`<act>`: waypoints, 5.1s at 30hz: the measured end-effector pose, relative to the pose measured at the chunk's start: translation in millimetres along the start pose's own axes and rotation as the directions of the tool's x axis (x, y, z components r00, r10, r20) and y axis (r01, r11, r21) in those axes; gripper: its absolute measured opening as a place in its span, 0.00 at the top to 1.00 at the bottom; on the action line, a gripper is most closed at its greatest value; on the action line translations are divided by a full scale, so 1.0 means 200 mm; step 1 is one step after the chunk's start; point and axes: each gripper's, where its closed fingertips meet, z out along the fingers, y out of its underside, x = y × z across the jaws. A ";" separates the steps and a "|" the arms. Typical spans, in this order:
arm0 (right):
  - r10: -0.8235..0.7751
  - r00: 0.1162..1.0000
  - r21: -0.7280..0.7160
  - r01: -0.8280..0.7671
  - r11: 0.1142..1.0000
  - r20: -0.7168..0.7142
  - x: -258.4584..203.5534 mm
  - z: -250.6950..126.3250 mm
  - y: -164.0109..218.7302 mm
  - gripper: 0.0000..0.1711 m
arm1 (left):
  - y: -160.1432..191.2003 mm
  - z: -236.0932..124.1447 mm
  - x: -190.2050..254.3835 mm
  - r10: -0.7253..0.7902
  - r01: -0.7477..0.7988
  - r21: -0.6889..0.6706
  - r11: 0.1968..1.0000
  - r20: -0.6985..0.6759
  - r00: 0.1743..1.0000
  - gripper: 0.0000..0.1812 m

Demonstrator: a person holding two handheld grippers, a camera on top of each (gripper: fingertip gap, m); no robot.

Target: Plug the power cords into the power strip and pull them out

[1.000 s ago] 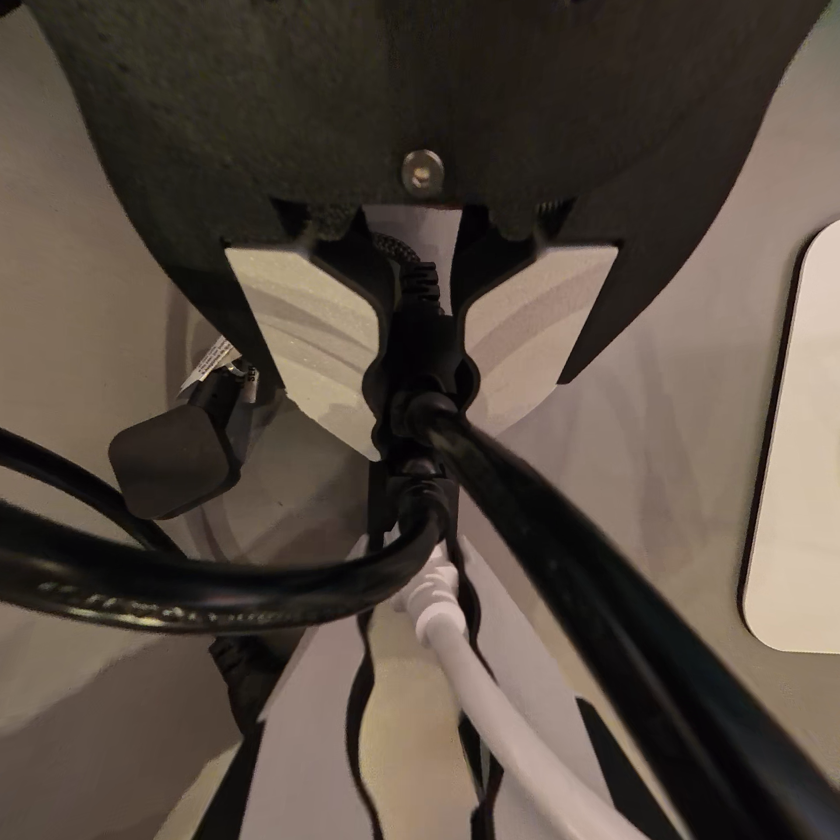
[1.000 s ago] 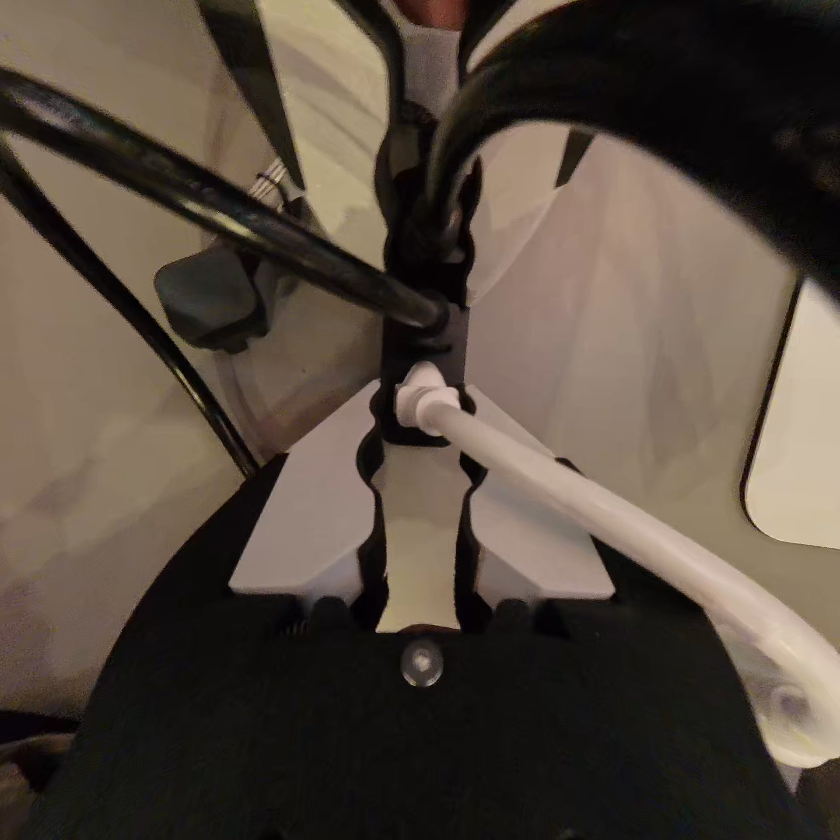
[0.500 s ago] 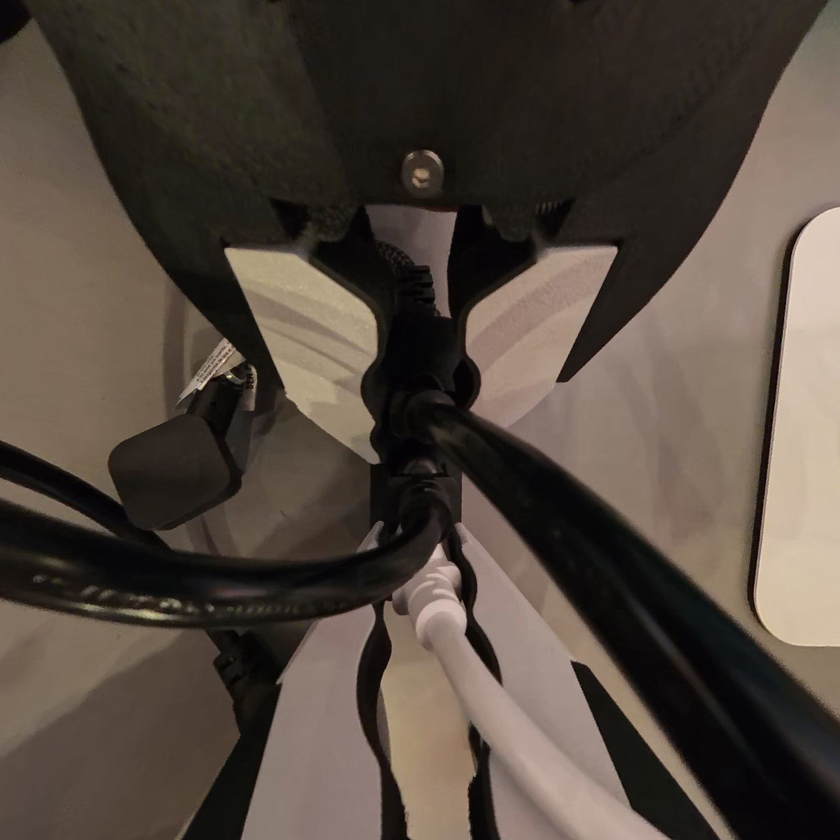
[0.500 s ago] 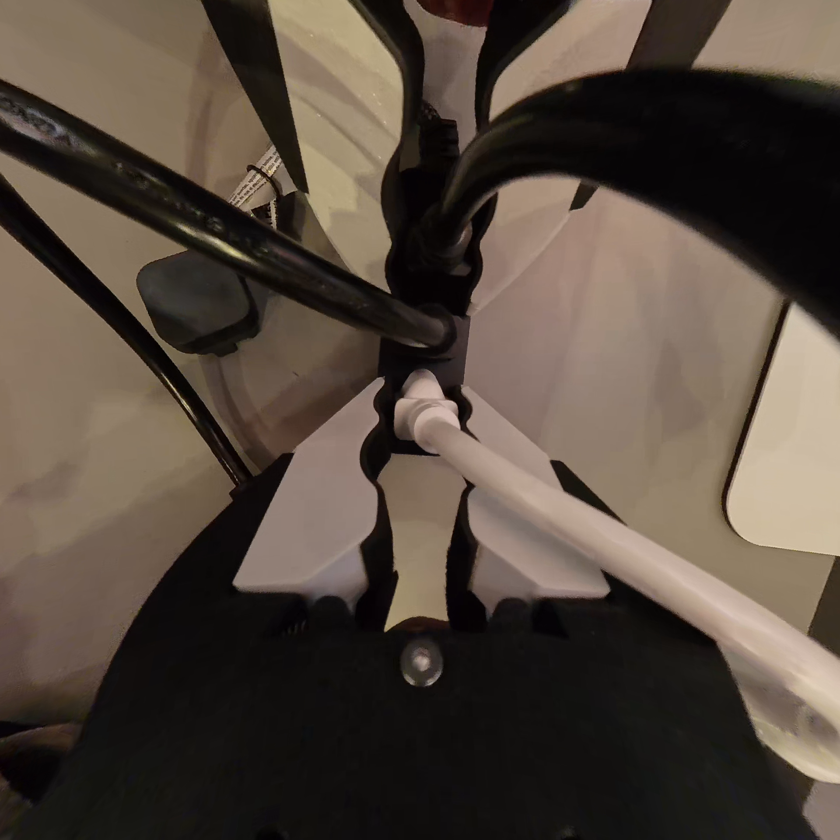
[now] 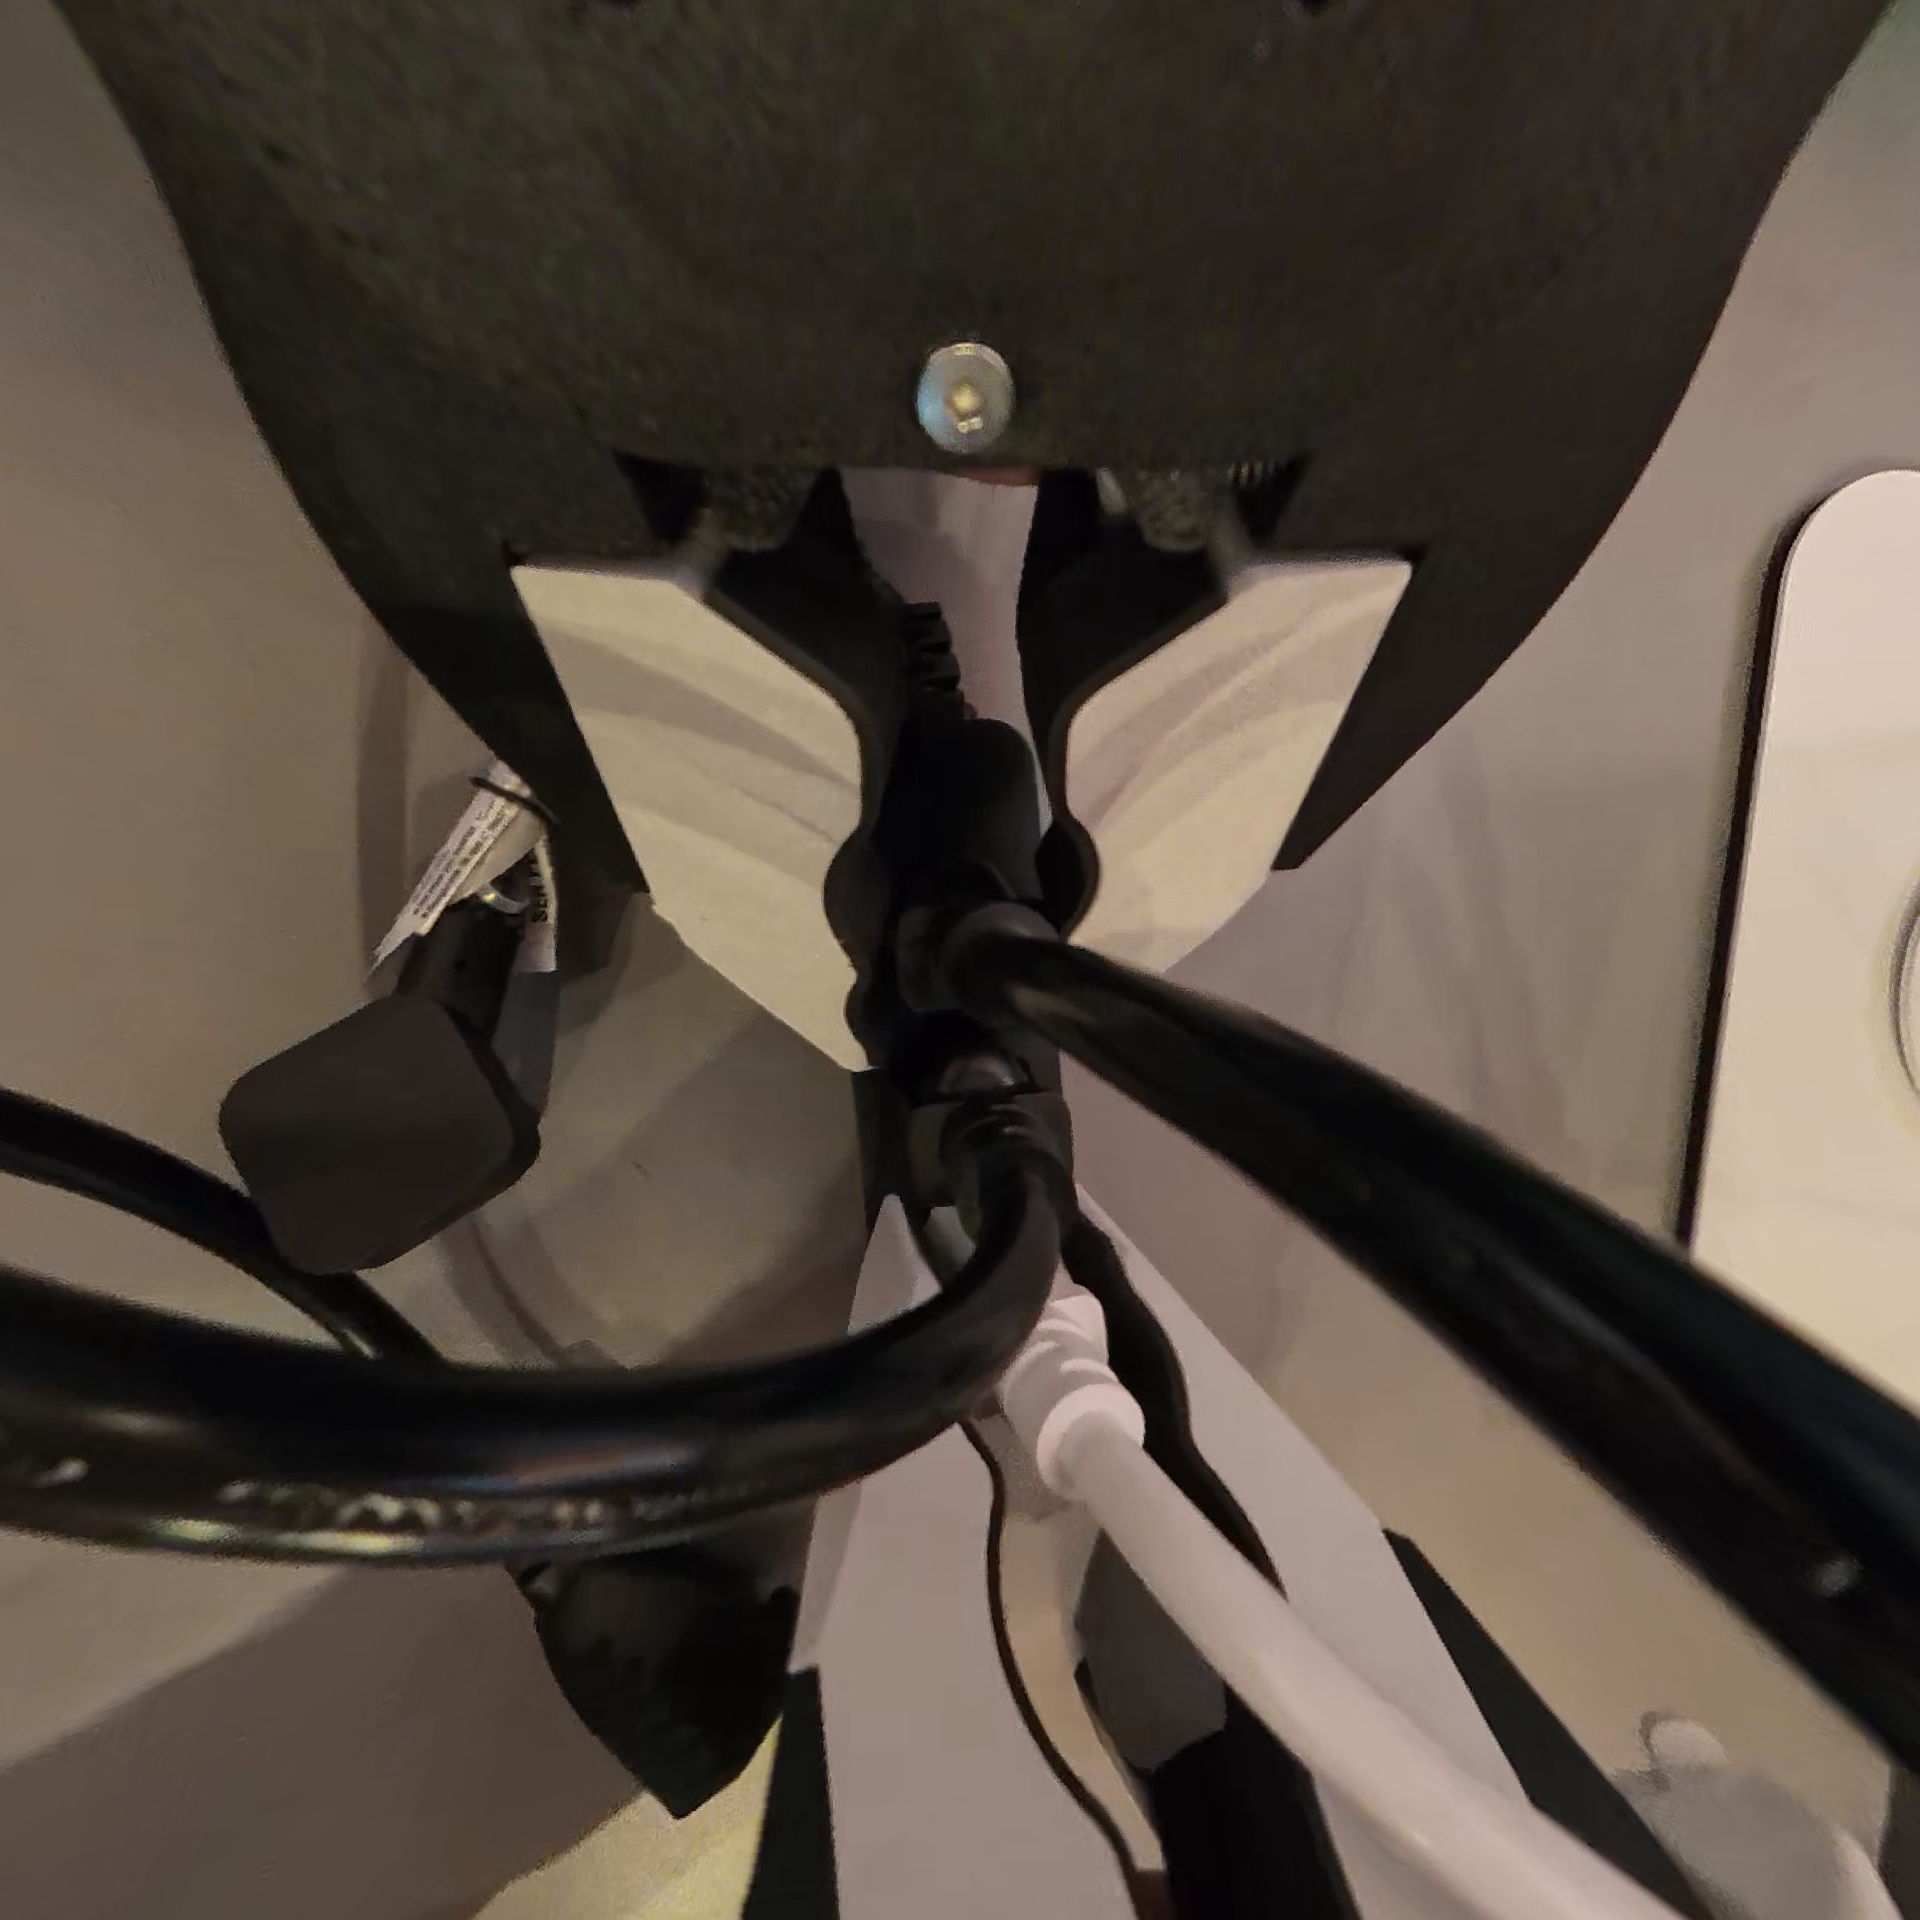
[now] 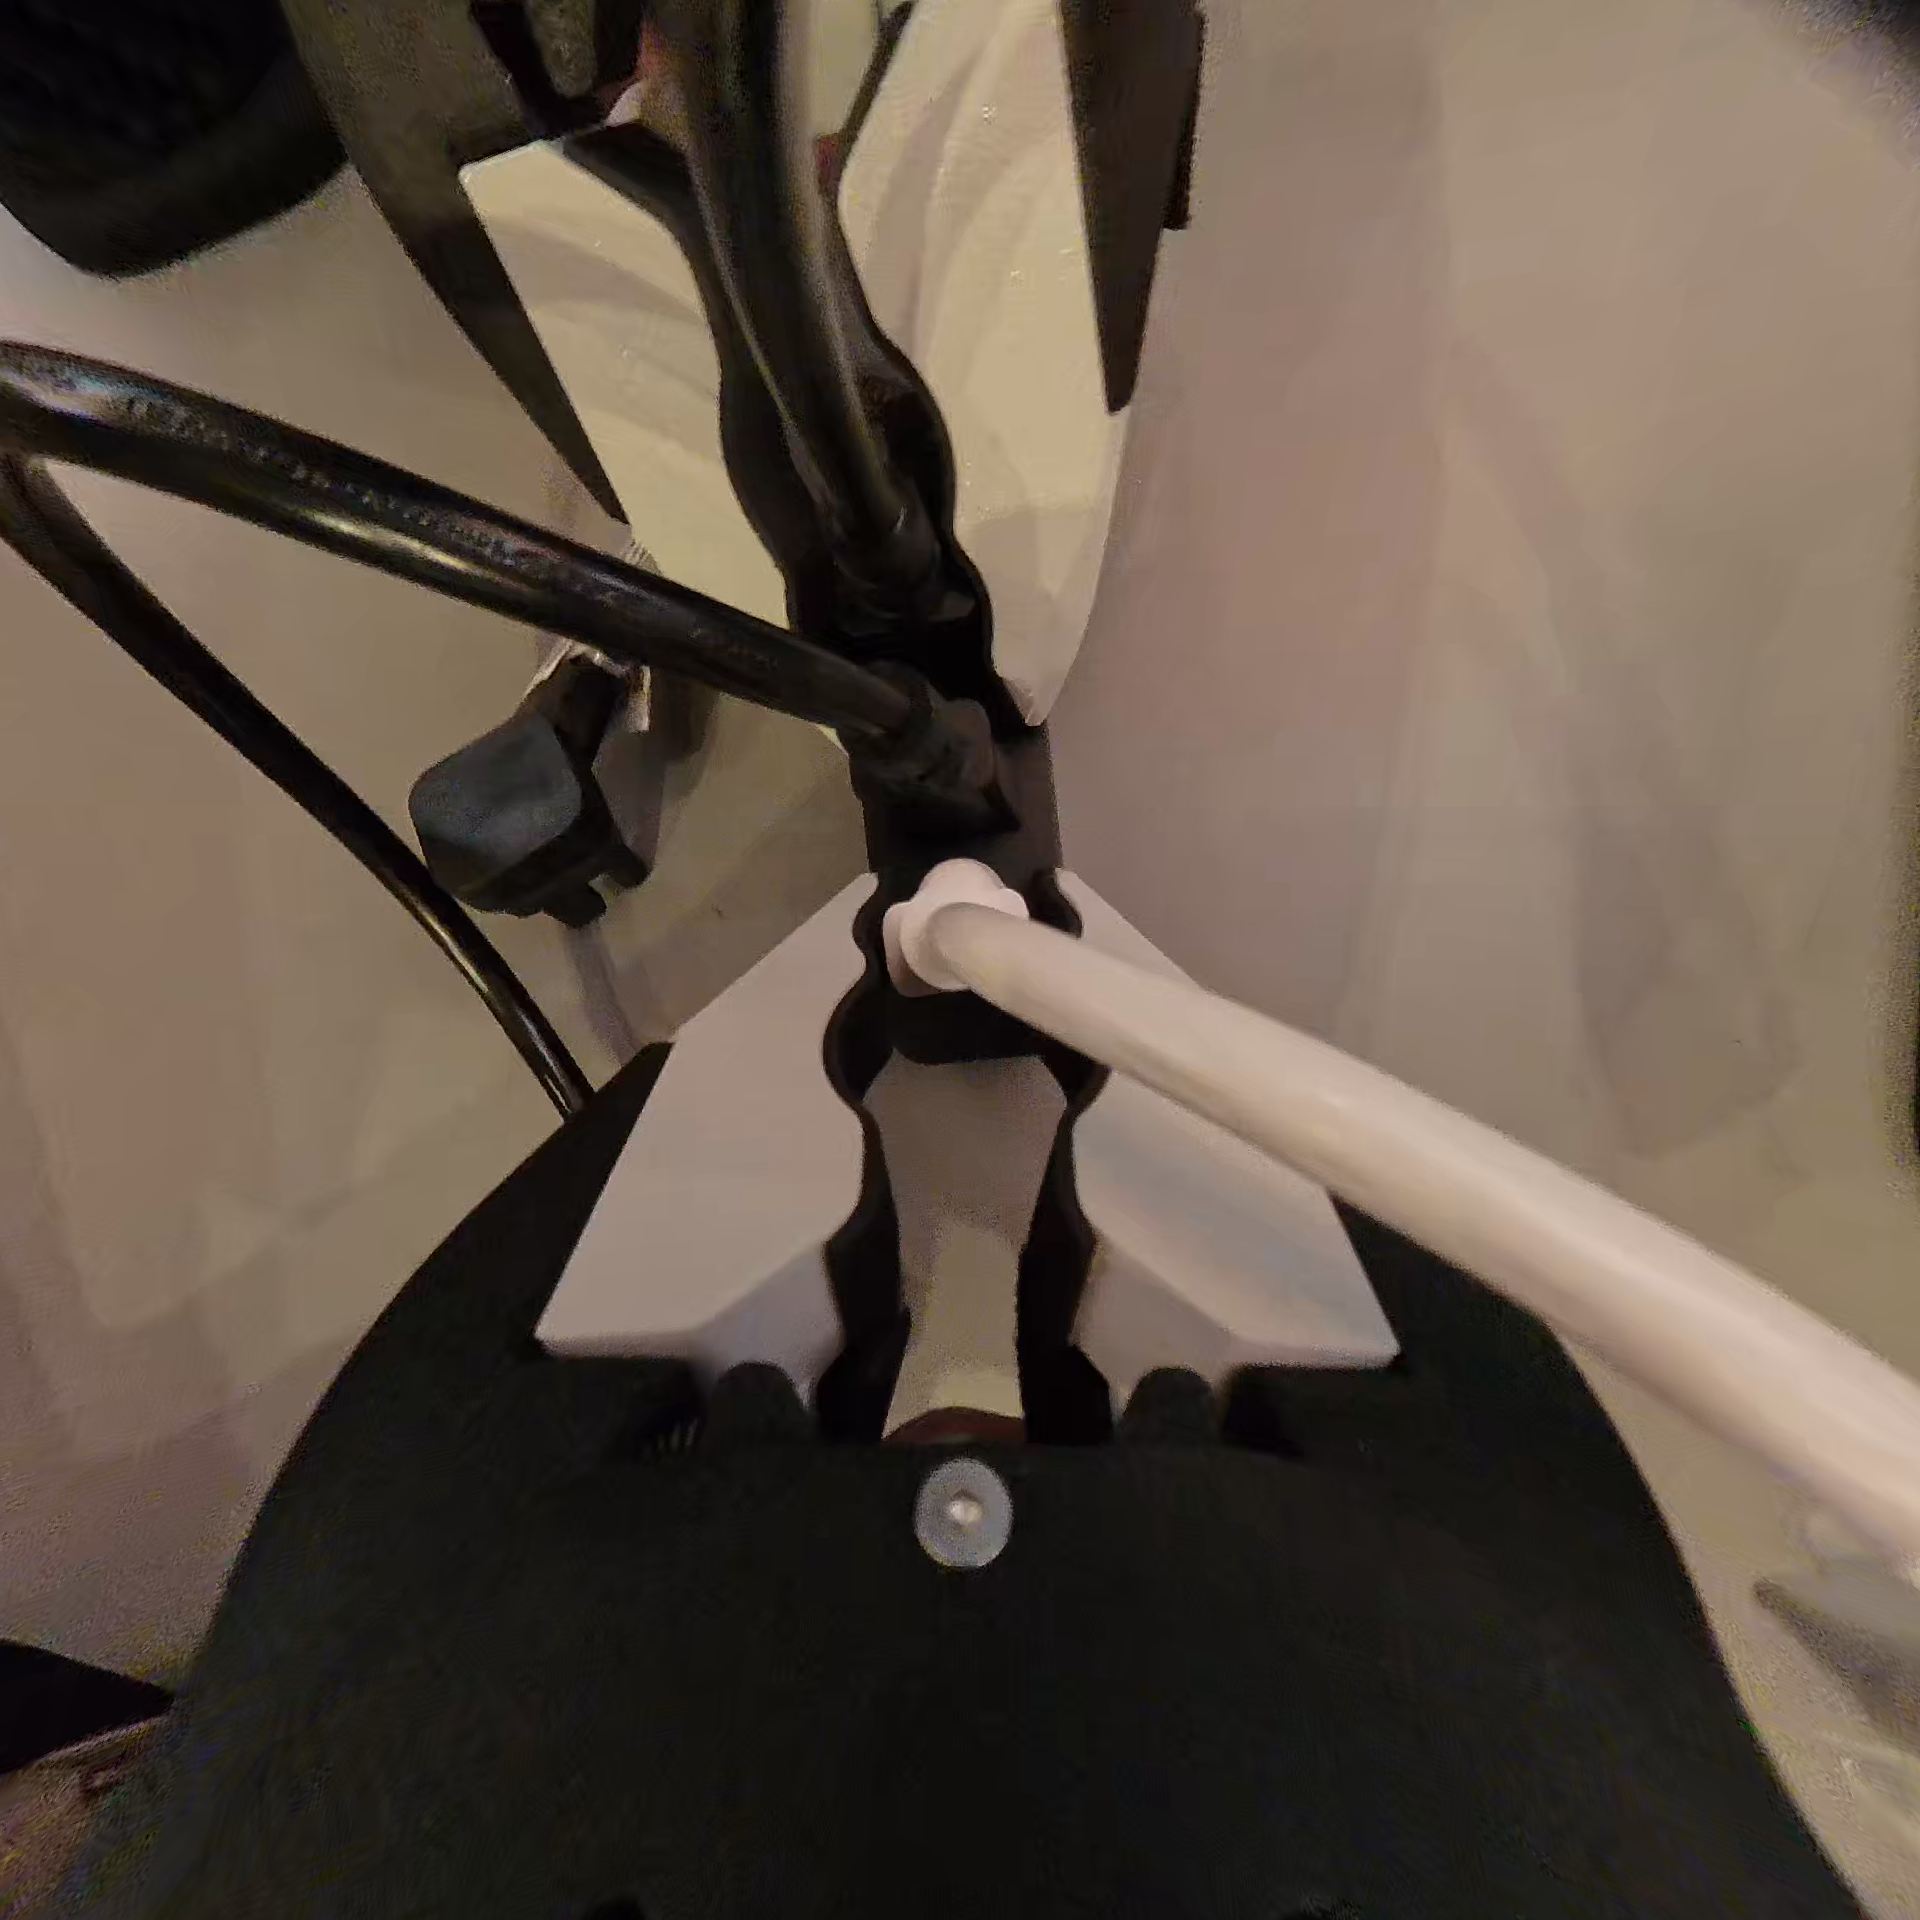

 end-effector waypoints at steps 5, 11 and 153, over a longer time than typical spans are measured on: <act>-0.121 0.990 -0.101 0.114 0.988 -0.071 -0.01 0.00 0.02 0.87 | 0.00 0.00 0.01 0.007 -0.007 -0.015 1.000 -0.013 1.000 0.85; -0.222 0.970 -0.182 0.201 0.963 -0.102 -0.03 0.00 0.03 0.87 | -0.01 0.01 0.02 0.015 -0.015 -0.017 1.000 -0.005 1.000 0.84; -0.193 0.969 0.001 0.196 0.981 -0.152 -0.09 0.00 0.01 0.87 | -0.13 0.07 0.08 0.005 0.006 0.138 0.990 -0.078 0.997 0.85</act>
